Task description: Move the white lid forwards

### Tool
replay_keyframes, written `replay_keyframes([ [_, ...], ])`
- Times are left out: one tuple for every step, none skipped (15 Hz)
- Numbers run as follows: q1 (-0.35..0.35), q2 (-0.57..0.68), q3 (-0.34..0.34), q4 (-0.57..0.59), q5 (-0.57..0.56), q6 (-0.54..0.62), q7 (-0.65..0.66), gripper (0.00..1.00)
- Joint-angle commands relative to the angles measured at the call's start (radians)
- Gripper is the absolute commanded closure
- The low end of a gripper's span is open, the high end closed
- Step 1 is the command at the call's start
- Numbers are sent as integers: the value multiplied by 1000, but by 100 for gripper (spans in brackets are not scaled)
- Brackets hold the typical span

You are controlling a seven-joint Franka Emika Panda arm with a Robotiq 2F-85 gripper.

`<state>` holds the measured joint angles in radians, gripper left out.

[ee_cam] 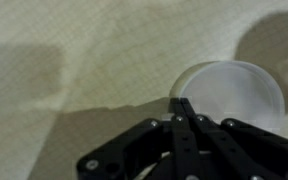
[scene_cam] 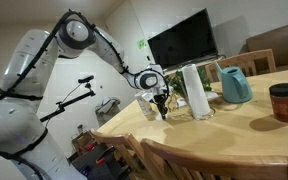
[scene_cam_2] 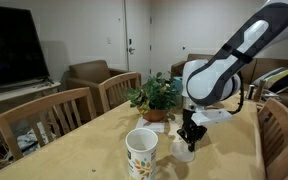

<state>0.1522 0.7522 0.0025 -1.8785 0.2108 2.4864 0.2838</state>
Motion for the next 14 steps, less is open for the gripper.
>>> replay_keyframes([
  [-11, -83, 6, -90, -2, 29, 11, 100],
  [-12, -116, 3, -128, -2, 44, 11, 100],
  [-6, -149, -7, -166, -10, 61, 20, 100],
  [7, -194, -23, -218, -25, 80, 34, 100],
  [17, -238, -40, -263, -39, 83, 48, 100],
  [25, -281, -54, -306, -58, 83, 54, 100],
  [33, -323, -71, -344, -86, 73, 61, 100],
  [36, -361, -82, -375, -113, 60, 76, 100],
  [37, -398, -89, -404, -146, 45, 78, 100],
  [35, -429, -94, -426, -177, 31, 86, 100],
  [29, -453, -91, -440, -203, 4, 80, 100],
  [29, -473, -94, -451, -237, -23, 91, 100],
  [28, -487, -94, -453, -272, -66, 99, 100],
  [33, -493, -101, -448, -314, -121, 138, 100],
])
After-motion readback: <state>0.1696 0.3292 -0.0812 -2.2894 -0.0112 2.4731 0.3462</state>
